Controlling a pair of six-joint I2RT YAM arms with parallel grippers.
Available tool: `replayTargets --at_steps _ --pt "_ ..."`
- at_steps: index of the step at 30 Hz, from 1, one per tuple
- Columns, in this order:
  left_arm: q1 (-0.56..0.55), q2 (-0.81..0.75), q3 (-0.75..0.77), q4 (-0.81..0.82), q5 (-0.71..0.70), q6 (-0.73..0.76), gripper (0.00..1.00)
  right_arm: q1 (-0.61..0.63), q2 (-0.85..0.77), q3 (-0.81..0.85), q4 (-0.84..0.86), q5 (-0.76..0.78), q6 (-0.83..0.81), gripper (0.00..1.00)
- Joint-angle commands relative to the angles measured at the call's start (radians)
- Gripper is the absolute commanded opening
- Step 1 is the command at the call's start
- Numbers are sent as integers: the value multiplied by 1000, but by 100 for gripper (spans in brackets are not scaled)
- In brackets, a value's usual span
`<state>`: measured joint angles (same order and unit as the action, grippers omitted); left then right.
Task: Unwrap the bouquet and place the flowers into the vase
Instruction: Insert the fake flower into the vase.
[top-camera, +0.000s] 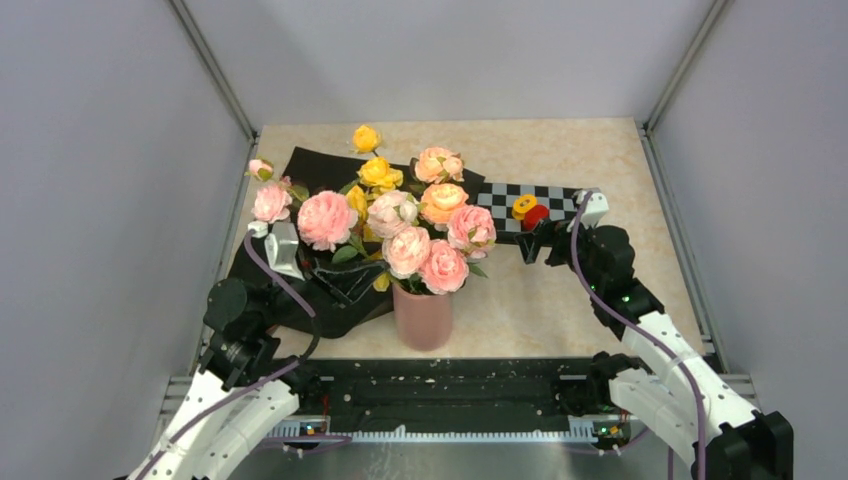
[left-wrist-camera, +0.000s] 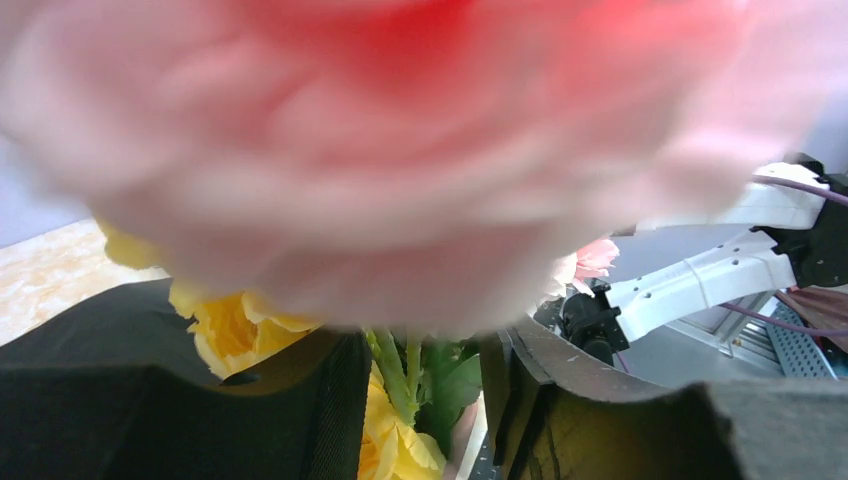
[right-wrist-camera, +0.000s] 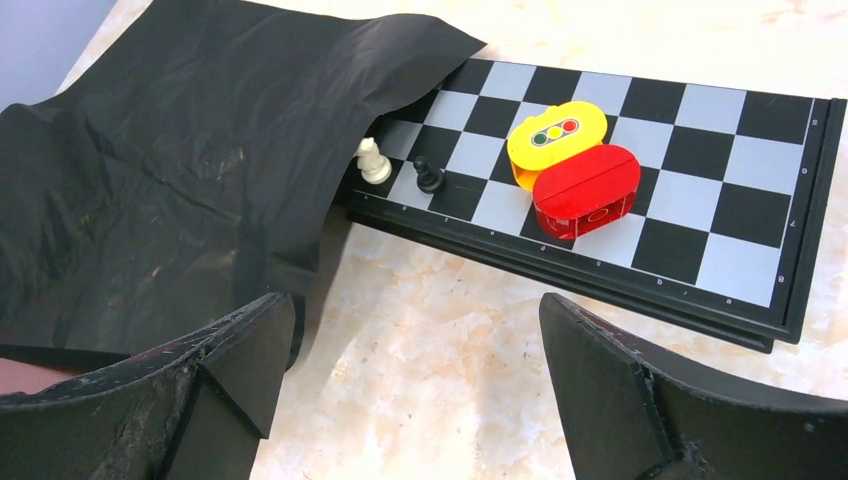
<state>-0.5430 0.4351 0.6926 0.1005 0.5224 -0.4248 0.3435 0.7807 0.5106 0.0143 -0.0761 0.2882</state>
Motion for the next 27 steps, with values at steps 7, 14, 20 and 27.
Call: replayTargets --at_steps 7,14,20,27 --pt "-2 -47 71 -96 -82 60 49 -13 -20 18 41 -4 -15 95" --pt "-2 -62 48 -70 -97 48 44 -13 -21 16 44 -6 -14 95" --pt "-3 -55 44 -51 -72 40 27 -13 -20 14 46 -7 -14 95" --pt "-2 -36 27 -30 0 33 11 -13 -20 14 46 -7 -15 95"
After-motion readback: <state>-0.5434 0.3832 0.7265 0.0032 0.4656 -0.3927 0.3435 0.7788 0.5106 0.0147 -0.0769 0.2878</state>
